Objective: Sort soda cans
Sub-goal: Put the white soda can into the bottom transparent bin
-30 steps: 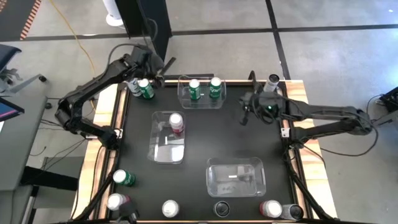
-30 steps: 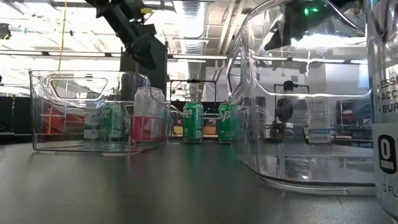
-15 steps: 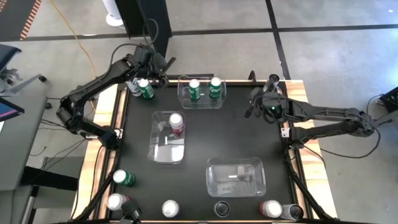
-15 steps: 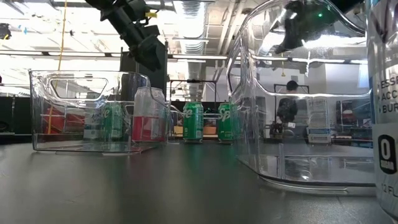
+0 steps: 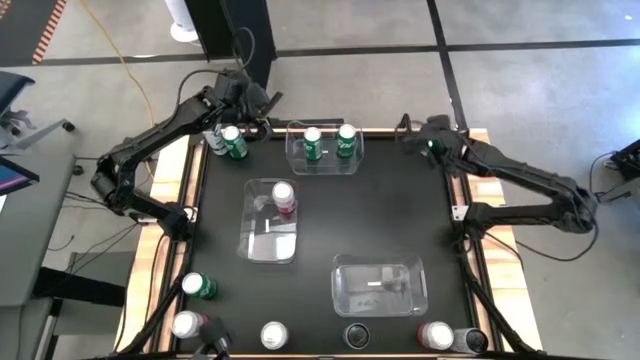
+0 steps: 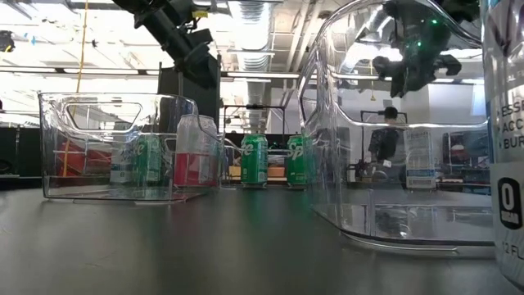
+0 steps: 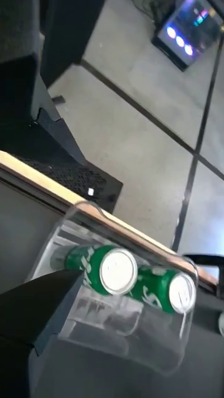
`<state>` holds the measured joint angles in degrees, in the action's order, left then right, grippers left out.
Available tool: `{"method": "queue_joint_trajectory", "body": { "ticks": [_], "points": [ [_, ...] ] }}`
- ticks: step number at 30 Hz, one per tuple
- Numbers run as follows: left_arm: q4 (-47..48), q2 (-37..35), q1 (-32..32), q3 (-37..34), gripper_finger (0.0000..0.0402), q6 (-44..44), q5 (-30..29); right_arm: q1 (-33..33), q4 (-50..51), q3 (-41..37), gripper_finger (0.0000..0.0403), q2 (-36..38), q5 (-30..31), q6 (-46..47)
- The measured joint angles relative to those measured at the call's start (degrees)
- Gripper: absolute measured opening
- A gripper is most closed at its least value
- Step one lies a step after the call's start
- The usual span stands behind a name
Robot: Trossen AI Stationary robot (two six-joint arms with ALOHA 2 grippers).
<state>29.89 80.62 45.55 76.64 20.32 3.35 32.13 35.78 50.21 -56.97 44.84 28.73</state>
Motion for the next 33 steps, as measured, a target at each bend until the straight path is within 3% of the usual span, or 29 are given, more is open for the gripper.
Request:
{"method": "queue_joint_trajectory", "body": {
  "ticks": [5, 11, 22, 33],
  "points": [
    [0.1, 0.0, 0.0, 0.0, 0.0277, 0.1, 2.7, 6.8, 9.2, 7.7, 0.0283, -4.3, -1.8, 6.2],
    [0.1, 0.0, 0.0, 0.0, 0.0277, 1.4, 4.4, 14.8, 12.1, 11.8, 0.0359, -10.5, -9.6, 8.3],
    [0.4, 0.0, 0.0, 0.0, 0.0277, 2.0, 4.5, 17.8, 14.7, 13.0, 0.0381, -17.9, -10.1, 13.3],
    [0.3, 0.0, 0.0, 0.0, 0.0277, 2.7, 8.1, 17.7, 17.3, 13.0, 0.0381, -22.1, -5.4, 20.3]
  ]
}}
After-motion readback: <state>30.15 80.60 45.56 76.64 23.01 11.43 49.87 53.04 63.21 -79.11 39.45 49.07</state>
